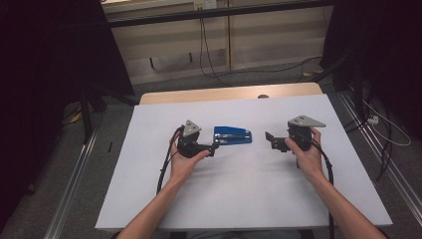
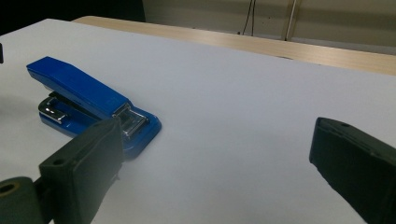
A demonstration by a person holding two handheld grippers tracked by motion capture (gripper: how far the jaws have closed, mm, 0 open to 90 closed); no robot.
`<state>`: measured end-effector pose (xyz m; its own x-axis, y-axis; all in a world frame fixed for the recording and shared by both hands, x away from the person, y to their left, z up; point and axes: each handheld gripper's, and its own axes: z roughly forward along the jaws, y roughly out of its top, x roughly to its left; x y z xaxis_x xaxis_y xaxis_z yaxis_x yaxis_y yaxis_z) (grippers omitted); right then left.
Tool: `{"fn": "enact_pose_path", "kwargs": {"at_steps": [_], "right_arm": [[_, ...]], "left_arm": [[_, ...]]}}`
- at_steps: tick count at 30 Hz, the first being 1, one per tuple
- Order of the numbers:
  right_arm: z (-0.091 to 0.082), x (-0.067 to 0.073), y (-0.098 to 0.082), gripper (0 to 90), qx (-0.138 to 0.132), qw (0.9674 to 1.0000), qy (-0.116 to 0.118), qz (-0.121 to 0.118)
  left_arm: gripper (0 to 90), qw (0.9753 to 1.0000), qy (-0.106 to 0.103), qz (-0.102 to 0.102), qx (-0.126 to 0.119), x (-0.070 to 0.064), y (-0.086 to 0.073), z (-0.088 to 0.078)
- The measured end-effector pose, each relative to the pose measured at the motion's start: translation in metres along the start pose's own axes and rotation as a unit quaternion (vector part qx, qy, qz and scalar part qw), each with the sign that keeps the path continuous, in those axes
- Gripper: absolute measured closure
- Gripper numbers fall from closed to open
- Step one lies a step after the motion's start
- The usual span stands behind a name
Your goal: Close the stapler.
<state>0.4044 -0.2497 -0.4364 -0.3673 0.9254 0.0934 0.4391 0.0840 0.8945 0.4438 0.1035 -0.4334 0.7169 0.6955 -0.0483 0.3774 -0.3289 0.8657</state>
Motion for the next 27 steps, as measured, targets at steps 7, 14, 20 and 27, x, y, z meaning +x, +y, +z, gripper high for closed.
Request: {"fn": "enact_pose_path", "kwargs": {"at_steps": [7,14,20,27], "right_arm": [[-0.005,0.004,-0.001,3.7,0.000,1.0000,0.001,-0.003],[-0.015,0.008,-0.001,3.8,-0.011,0.9999,0.001,-0.009],[-0.022,0.012,-0.002,3.8,-0.014,0.9998,-0.002,-0.011],[-0.029,0.016,-0.005,3.8,-0.021,0.9997,0.003,-0.012]], "left_arm": [[4.5,0.9996,-0.010,-0.010,-0.023,-0.003,0.000,-0.017],[5.4,0.9994,0.007,-0.010,-0.033,-0.003,-0.007,-0.033],[5.4,0.9985,0.028,-0.009,-0.047,0.000,-0.015,-0.048],[5.4,0.9974,0.042,-0.019,-0.056,0.004,-0.021,-0.070]]}}
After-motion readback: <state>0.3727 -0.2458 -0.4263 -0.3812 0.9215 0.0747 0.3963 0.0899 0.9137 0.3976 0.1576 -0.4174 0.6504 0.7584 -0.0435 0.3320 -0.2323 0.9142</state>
